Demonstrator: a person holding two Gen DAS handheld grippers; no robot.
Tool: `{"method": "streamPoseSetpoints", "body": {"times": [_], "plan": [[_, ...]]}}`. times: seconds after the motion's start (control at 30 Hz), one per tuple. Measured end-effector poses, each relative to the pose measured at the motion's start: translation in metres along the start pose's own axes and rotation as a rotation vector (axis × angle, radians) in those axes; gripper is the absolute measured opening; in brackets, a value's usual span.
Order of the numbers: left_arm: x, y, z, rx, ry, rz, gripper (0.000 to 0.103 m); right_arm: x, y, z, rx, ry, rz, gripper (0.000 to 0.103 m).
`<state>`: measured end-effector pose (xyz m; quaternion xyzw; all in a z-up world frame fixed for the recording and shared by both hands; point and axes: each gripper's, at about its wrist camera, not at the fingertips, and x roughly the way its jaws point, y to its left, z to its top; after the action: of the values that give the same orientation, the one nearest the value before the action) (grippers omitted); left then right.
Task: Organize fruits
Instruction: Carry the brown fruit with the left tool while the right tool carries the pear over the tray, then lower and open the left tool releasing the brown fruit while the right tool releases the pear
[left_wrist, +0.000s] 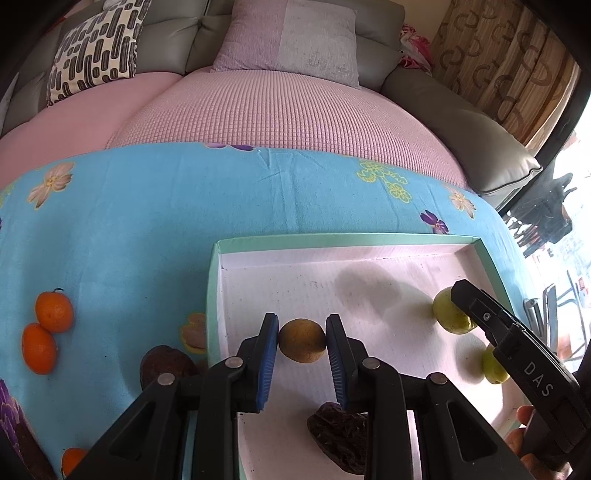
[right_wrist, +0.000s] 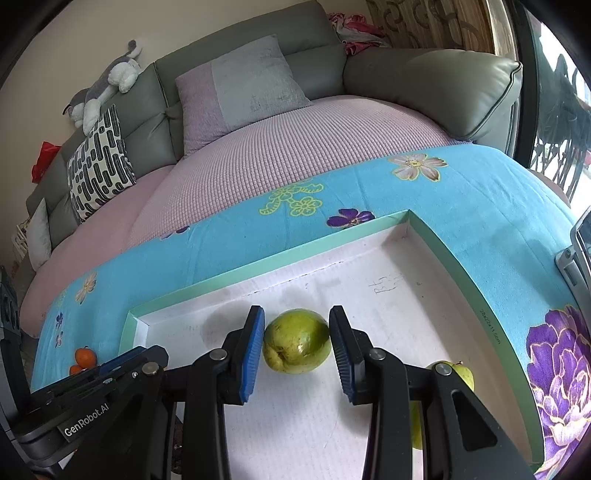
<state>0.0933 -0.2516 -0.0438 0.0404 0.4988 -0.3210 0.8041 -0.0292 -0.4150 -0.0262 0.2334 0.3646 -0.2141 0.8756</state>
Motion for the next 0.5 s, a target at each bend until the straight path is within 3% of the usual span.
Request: {"method": "streamPoseSetpoints", "body": {"times": [0.5], "plan": [[0.0049, -0.0051, -0.0014, 0.035, 0.008, 0.041, 0.028, -0.0001, -0.0003, 0.0003, -0.021, 0.041, -0.03, 0.038]]}}
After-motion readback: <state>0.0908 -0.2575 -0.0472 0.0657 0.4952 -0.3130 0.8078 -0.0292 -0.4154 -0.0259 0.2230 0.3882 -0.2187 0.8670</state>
